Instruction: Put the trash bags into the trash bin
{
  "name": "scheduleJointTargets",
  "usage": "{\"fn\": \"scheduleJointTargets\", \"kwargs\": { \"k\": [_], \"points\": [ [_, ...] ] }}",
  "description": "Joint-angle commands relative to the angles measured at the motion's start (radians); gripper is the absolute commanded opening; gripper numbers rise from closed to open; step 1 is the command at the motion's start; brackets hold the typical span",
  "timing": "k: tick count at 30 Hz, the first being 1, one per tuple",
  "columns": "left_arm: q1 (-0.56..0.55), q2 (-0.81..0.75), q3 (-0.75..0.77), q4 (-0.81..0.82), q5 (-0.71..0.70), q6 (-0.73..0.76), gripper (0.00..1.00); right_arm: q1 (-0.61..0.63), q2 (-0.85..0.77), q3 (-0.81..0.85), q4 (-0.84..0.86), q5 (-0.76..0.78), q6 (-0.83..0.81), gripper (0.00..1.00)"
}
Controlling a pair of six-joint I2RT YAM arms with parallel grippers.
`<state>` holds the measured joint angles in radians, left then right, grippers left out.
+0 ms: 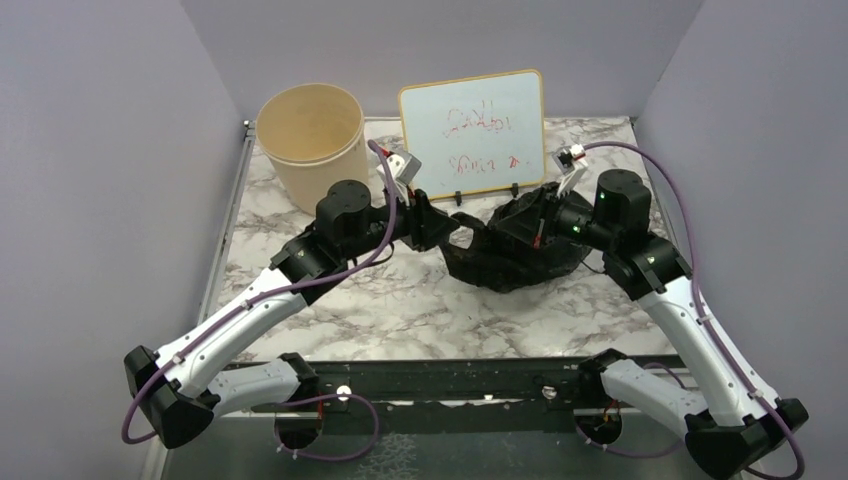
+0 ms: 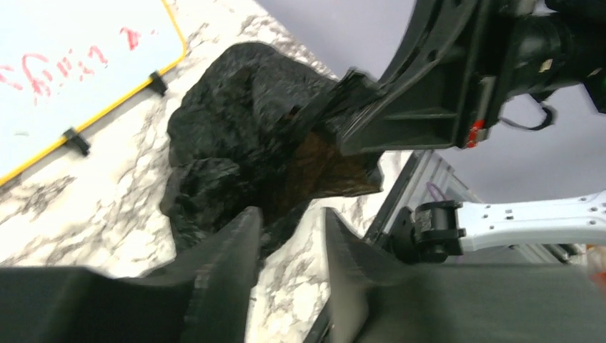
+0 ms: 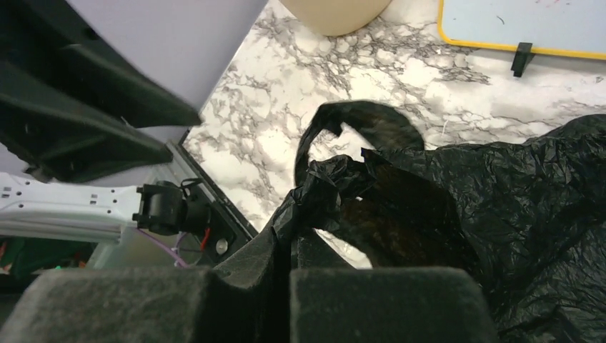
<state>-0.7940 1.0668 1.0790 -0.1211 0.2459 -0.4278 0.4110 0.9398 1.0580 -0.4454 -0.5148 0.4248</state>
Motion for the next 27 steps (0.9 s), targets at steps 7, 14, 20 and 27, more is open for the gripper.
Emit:
{"fn": "scheduleJointTargets", "kwargs": {
  "k": [7, 14, 20, 27],
  "points": [
    [0.031, 0.024, -0.075, -0.19, -0.224, -0.024, 0.93, -0.001, 0.003, 0.034, -0.059, 0.07, -0.013, 0.04],
    [0.198, 0.106, -0.187, 0.035, 0.295, -0.061, 0.99, -0.001, 0.003, 0.012, -0.073, 0.085, 0.003, 0.06],
    [0.2, 0.118, -0.289, 0.282, 0.396, -0.152, 0.99, -0.001, 0.025, 0.012, -0.092, 0.052, 0.006, 0.07],
    [0.2, 0.154, -0.285, 0.414, 0.476, -0.211, 0.97, -0.001, 0.02, -0.006, -0.102, 0.055, 0.014, 0.09]
  ]
}}
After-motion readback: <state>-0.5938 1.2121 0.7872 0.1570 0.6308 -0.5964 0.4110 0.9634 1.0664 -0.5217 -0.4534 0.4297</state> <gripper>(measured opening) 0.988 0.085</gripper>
